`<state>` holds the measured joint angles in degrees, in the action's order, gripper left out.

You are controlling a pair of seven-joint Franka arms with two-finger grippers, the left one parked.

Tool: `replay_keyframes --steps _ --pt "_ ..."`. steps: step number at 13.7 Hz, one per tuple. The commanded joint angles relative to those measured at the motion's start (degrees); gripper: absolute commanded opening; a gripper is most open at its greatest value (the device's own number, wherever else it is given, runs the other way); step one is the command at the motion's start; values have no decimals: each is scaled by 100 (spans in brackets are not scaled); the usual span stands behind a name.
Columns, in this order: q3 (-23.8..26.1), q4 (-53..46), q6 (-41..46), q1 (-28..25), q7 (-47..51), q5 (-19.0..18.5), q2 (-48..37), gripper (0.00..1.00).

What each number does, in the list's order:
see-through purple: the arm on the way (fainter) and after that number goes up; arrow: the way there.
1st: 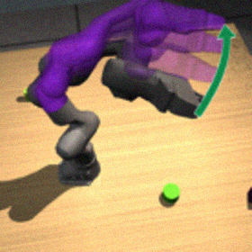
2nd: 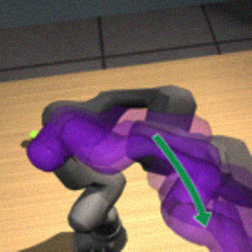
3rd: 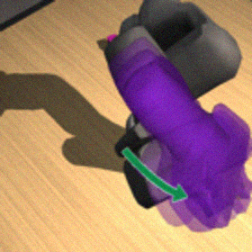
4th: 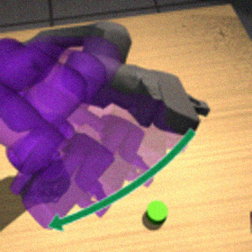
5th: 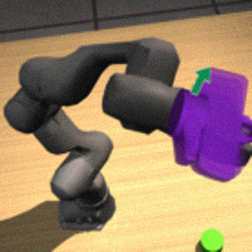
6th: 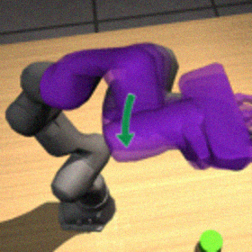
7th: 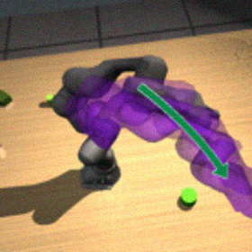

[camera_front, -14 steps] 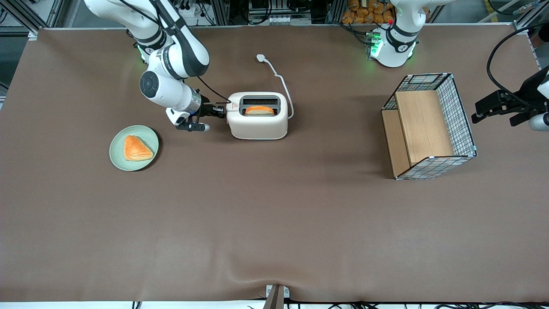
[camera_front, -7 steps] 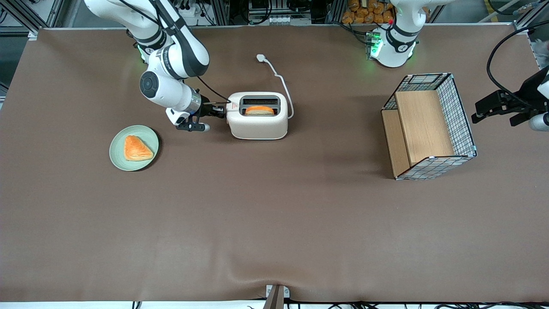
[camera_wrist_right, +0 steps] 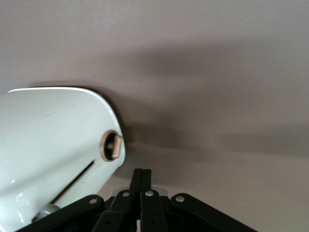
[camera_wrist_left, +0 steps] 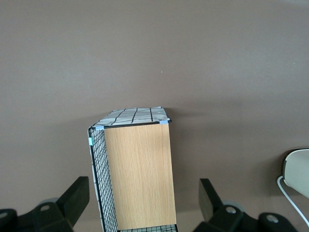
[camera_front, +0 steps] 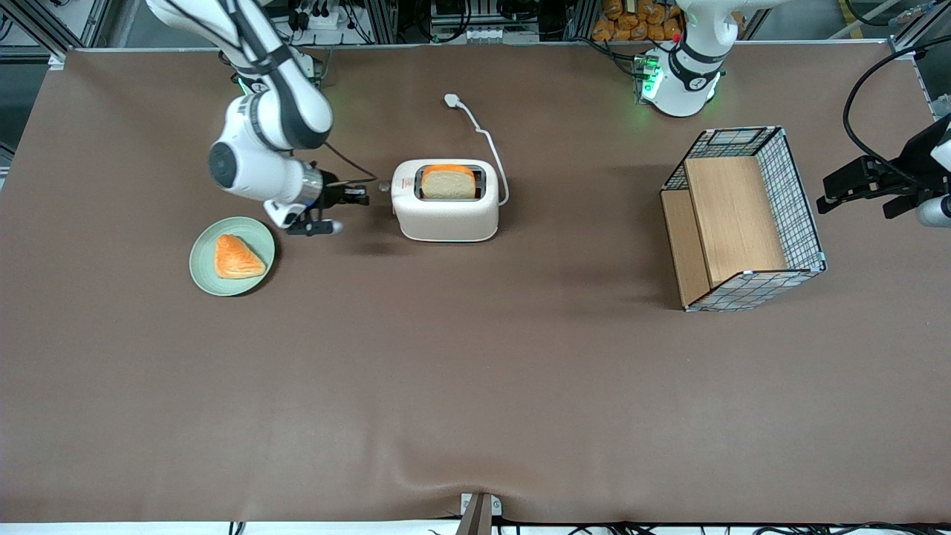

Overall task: Press toaster button with right arm
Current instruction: 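Pull the right gripper back away from the toaster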

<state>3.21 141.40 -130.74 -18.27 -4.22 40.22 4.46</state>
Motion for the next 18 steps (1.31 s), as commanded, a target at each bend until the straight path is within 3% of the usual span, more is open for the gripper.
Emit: replay_keyframes --steps 1,2,4,6,10,12,18 --pt "-31 -208 547 411 -255 -389 -156 69" --pt "-49 -410 819 551 -124 -705 -165 100" --pt "-49 -1093 1582 954 122 -1347 -200 100" --pt "-31 -2348 2688 1482 133 -2260 1 100" --pt "-31 -4555 4054 1712 124 -3062 643 100" --pt "-14 -5356 4502 1757 115 -3668 775 100" --pt "-22 -5940 4620 1791 220 -3952 382 100"
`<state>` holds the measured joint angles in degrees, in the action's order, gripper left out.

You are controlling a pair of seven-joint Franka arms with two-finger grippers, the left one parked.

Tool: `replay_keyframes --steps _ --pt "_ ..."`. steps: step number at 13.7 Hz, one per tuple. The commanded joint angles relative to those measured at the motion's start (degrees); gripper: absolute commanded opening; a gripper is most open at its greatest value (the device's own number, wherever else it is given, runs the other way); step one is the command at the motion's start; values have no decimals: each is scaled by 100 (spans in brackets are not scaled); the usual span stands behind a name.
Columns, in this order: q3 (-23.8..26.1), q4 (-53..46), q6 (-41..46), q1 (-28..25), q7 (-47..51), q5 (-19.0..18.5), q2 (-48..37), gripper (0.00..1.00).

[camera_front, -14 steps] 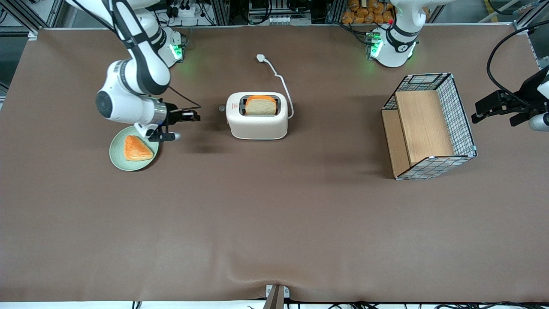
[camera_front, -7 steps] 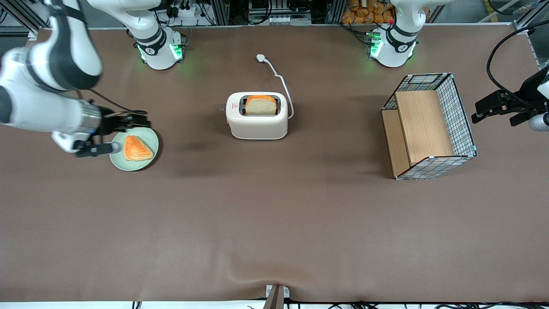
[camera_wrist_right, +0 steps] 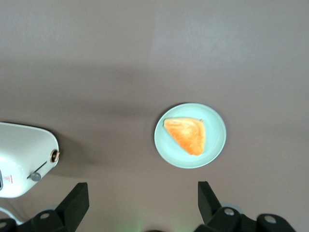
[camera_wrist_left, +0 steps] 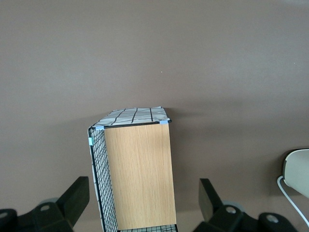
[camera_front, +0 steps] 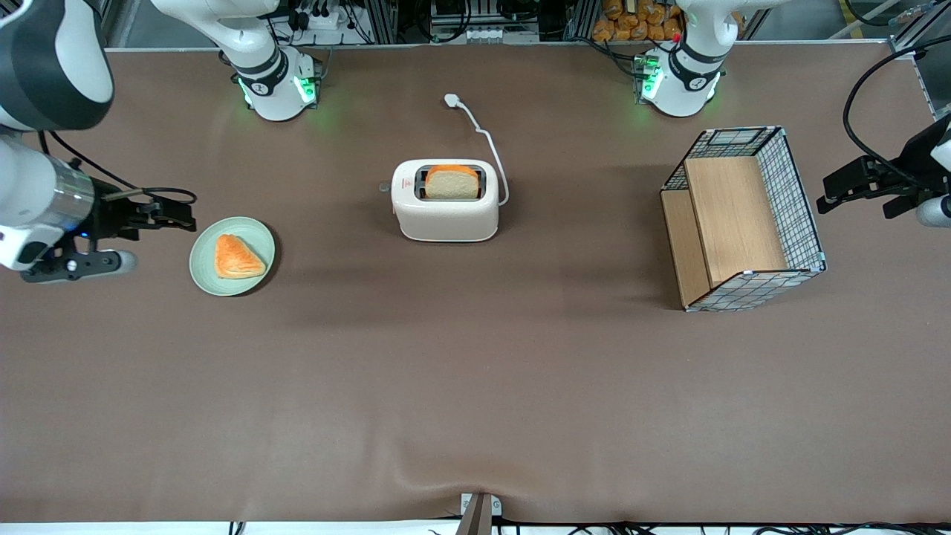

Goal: Press toaster button with right arm

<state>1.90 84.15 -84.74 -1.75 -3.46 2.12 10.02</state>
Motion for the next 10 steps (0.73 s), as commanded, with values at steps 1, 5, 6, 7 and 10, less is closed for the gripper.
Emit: replay_keyframes --steps 1,5,6,7,10 --pt "117 -102 -120 201 161 -151 -367 100" --pt "100 409 -183 210 214 -160 -1080 100" --pt "100 427 -174 219 214 -160 -1133 100" --pt "100 427 -191 236 214 -151 -1168 100" --pt "30 383 -367 272 214 -160 -1160 100"
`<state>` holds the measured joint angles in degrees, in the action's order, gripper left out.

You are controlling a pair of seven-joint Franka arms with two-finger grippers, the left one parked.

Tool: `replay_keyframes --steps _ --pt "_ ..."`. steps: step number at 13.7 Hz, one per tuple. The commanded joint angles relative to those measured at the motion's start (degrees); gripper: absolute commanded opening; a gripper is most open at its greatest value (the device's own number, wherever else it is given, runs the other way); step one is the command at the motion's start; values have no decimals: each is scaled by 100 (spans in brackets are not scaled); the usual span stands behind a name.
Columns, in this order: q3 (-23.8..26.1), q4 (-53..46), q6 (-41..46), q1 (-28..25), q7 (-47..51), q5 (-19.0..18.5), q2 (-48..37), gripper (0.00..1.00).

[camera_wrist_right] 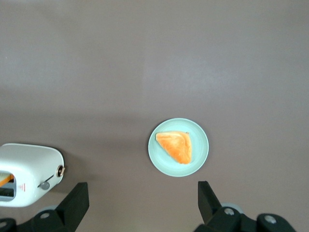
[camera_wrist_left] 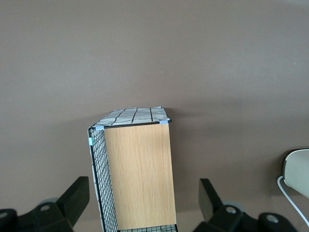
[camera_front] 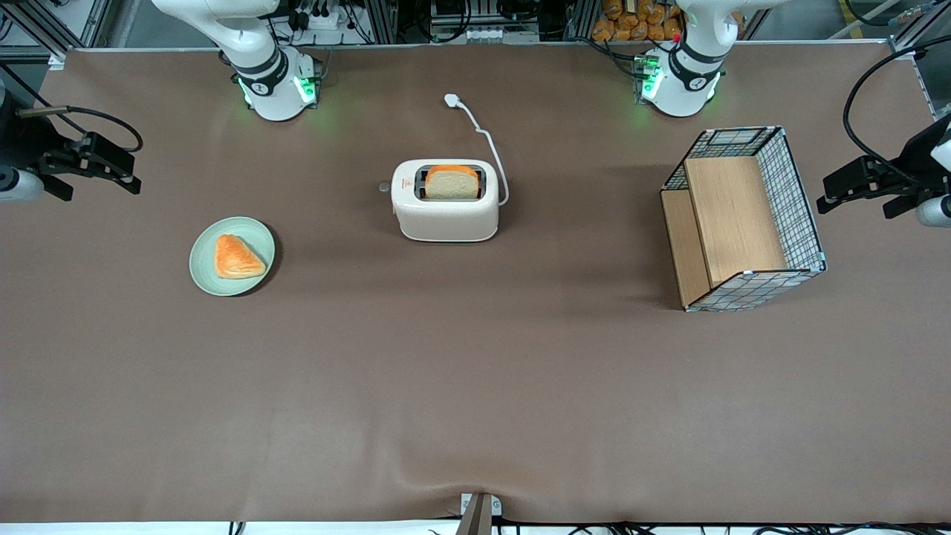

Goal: Press toaster button with right arm

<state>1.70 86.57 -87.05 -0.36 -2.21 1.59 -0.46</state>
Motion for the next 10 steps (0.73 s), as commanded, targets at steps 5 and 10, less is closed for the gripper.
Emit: replay_keyframes --steps 5,10 --pt "-38 420 -233 124 89 -71 -348 100" --pt "-38 554 -322 124 89 -80 -446 100"
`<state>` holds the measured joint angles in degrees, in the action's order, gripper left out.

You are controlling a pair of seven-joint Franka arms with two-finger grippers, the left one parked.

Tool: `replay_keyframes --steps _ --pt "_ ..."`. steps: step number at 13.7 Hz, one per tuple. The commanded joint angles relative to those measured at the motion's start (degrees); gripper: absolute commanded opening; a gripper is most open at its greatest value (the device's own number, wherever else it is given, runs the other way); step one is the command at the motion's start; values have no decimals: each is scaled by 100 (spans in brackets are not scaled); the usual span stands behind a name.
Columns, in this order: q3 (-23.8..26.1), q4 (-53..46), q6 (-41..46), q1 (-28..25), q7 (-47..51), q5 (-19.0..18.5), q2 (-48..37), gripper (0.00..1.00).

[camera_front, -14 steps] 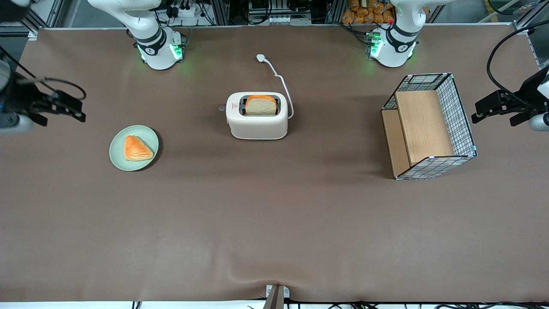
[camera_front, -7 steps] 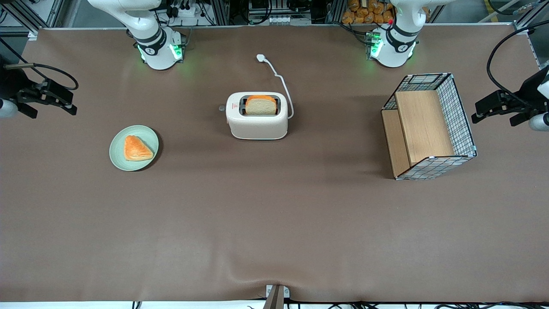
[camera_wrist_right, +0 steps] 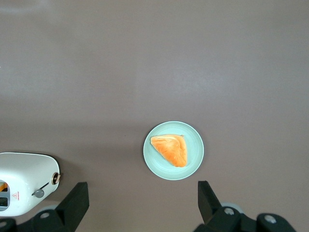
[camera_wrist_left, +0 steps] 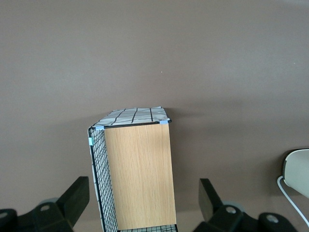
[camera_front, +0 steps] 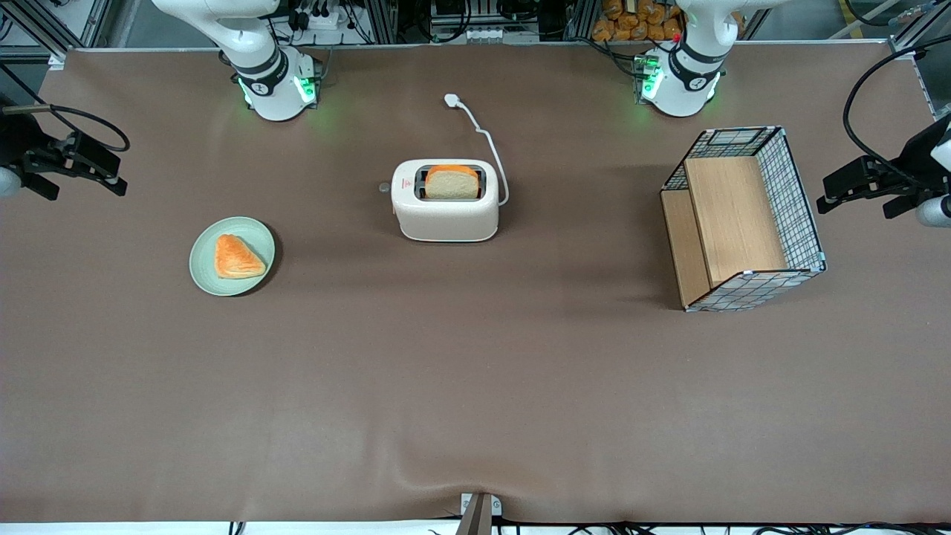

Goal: Press toaster button with right arm

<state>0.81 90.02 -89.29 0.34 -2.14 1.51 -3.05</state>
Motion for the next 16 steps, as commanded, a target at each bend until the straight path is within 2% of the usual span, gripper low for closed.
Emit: replay_keyframes --steps 1,10,16 --pt "42 209 -106 63 82 -72 -170 100" --pt "42 130 -53 1 91 -98 -152 100" --pt "-169 130 -97 10 -15 -107 -134 100"
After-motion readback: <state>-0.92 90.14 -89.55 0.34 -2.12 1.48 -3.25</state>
